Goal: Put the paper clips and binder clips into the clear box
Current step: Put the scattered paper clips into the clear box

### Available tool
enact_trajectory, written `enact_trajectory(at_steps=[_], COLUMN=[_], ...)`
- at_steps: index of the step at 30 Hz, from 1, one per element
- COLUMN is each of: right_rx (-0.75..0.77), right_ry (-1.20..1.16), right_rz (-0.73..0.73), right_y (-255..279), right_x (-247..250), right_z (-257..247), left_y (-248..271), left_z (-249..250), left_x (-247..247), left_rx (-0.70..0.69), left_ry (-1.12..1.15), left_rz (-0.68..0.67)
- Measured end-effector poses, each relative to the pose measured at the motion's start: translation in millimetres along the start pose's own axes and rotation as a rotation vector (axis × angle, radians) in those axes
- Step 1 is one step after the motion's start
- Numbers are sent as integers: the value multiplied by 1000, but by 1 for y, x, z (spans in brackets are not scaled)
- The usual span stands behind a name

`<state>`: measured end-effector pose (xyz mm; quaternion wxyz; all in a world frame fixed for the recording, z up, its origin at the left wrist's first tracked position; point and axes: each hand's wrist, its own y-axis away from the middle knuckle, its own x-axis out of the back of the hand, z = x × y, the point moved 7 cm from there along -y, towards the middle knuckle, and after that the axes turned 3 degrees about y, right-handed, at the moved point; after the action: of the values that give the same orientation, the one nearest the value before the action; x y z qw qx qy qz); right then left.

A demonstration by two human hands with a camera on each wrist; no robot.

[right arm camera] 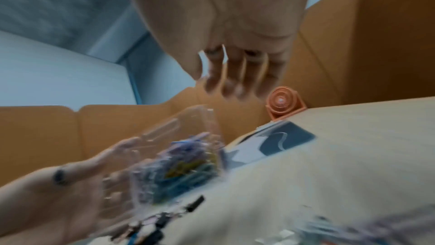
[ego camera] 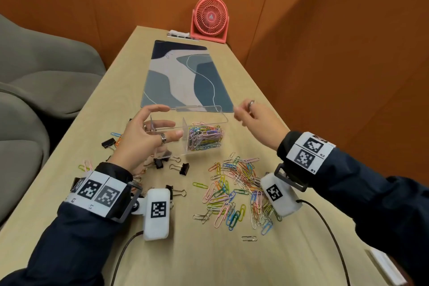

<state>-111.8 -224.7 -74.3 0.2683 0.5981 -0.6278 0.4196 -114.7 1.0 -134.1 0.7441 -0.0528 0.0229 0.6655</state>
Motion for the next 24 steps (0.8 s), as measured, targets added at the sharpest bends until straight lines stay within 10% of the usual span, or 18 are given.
enact_trajectory(at_steps=[7,13,19,24], right_rx=[-64,-16,-90,-79], right_ry=[323,387,250,257], right_rz=[-823,-949,-513,-690], right_y=[48,74,53,60], right_x=[-65,-62,-32,-57], right_z=[45,44,58,56], left_y=[-1,-1,1,2], left_z=[1,0,1,2], left_x=[4,1,-2,-2], left_rx=[-3,2,0,1], left_ry=[-12,-35,-38,-31], left_rz=[19,11,4,0])
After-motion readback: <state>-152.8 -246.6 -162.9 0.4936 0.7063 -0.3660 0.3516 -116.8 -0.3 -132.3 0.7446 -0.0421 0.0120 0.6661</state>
